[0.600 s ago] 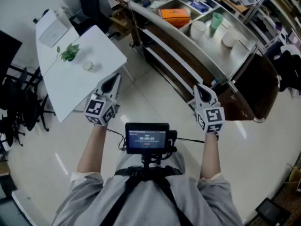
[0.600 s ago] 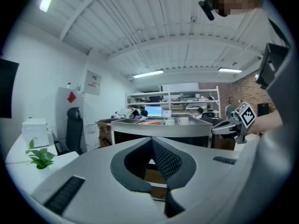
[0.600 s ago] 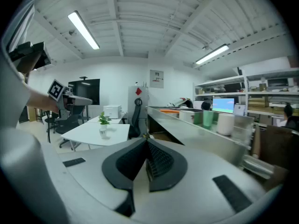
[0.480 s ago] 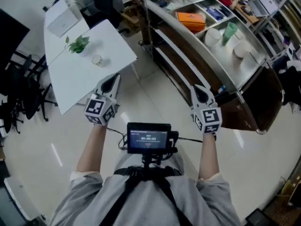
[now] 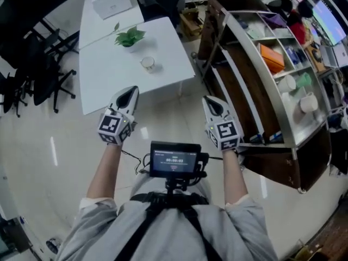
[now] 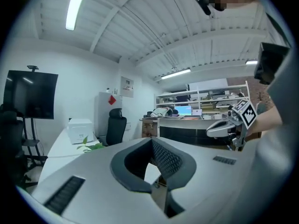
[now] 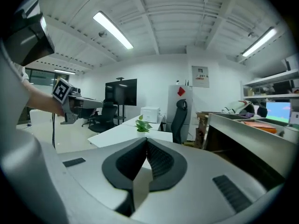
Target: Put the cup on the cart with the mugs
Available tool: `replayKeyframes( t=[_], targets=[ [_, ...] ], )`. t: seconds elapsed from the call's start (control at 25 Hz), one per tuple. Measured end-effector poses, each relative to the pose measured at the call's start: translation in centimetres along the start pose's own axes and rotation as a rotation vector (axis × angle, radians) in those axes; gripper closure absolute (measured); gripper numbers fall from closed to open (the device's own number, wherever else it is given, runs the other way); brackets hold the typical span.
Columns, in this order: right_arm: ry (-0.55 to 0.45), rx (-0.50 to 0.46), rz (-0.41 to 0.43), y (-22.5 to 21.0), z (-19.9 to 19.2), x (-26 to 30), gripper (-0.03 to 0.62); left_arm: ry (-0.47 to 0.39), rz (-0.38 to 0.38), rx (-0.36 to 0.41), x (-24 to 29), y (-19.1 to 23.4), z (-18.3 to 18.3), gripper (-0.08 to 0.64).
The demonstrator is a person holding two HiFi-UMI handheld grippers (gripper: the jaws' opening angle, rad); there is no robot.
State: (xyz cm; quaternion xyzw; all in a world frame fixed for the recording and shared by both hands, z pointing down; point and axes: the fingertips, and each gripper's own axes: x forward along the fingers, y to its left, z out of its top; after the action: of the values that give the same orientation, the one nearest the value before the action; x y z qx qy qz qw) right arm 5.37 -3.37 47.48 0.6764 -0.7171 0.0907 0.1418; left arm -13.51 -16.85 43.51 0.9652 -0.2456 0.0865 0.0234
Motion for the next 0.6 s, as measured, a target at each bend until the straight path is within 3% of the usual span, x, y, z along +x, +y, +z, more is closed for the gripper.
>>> replayKeyframes(
  t=[0.32, 0.48, 0.6],
  targets=[
    [0.092, -0.092, 0.086, 4.7, 2.1, 11.5, 0.571, -0.006, 0.03, -0.03, 0.0, 8.2, -1.0, 0.557],
    [0.162, -0.184, 0.151, 5.9, 1.7, 17.0, 0.493, 0.001, 0.035, -0.019, 0.1, 10.9, -1.3, 0.557],
    [0.241, -0.275, 0.227, 6.8, 1.2, 21.2, 0.395, 0.005, 0.056, -0.027, 0.3, 12.4, -1.4, 0.557]
  ],
)
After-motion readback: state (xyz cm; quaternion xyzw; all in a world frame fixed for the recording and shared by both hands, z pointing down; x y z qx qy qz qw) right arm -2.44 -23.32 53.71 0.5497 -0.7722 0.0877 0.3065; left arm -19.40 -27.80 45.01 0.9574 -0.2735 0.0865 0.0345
